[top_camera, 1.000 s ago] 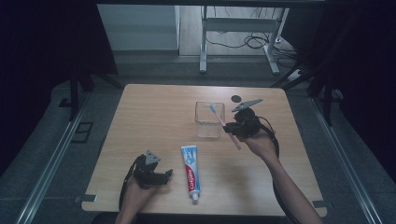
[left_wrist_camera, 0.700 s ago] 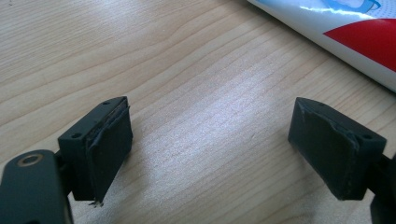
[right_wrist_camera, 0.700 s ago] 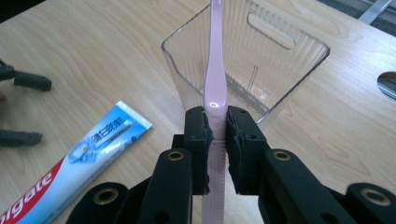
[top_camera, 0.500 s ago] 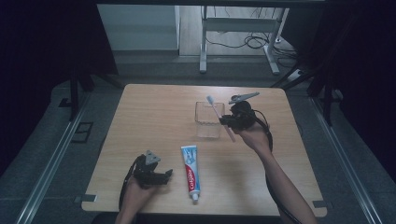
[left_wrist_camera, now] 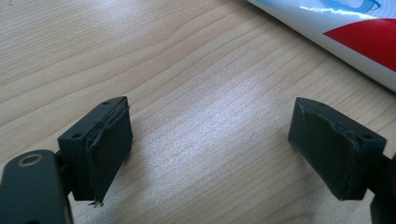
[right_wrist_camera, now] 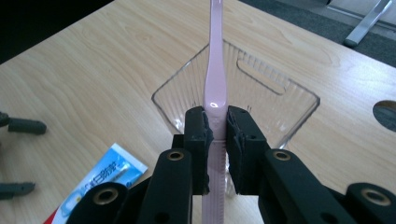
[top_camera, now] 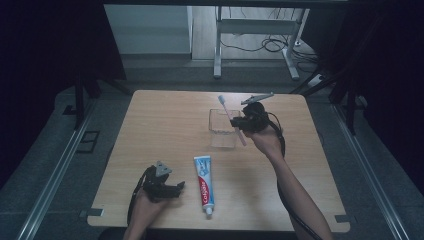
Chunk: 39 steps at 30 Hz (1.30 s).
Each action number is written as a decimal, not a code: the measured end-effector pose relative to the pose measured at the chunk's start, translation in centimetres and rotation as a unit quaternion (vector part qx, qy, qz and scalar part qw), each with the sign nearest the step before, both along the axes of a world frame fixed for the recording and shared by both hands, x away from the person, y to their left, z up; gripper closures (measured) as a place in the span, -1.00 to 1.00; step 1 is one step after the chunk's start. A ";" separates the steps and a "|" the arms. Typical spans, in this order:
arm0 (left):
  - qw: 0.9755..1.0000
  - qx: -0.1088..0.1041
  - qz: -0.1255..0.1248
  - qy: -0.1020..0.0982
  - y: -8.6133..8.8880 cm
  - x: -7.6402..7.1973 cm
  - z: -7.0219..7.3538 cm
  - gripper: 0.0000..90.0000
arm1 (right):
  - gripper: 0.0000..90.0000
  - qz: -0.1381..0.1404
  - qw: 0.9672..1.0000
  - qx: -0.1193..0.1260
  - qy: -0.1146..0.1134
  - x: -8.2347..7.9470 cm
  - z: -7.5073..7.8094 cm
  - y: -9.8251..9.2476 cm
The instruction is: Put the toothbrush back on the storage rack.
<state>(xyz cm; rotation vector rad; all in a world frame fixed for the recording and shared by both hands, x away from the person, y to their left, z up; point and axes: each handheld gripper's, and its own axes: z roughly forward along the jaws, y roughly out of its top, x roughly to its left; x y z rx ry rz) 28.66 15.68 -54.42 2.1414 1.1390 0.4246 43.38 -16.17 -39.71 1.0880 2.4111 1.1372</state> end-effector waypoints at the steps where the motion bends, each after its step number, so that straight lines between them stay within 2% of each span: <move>1: 1.000 0.000 0.000 0.000 0.0 0.0 0.0 -0.70 | 0.74 -0.001 1.000 0.002 0.000 0.1 0.1 0.1; 9: 1.000 0.000 0.001 0.000 0.0 0.0 0.0 -0.70 | 0.73 -0.007 1.000 0.021 -0.006 1.1 0.7 1.0; 17: 1.000 -0.002 0.003 -0.001 0.0 0.0 0.0 -0.70 | 0.73 -0.009 0.999 0.028 -0.013 2.0 0.9 2.1; 23: 1.000 0.000 0.000 0.000 0.0 0.0 0.0 -0.70 | 0.73 -0.011 0.999 0.033 -0.019 2.6 0.6 2.8; 33: 1.000 0.000 0.000 0.000 0.0 0.0 0.0 -0.70 | 0.73 -0.029 0.998 0.043 -0.029 3.8 0.4 2.9; 39: 1.000 0.000 0.001 0.001 0.0 0.0 0.0 -0.70 | 0.73 -0.036 0.998 0.035 -0.033 4.3 -0.5 3.0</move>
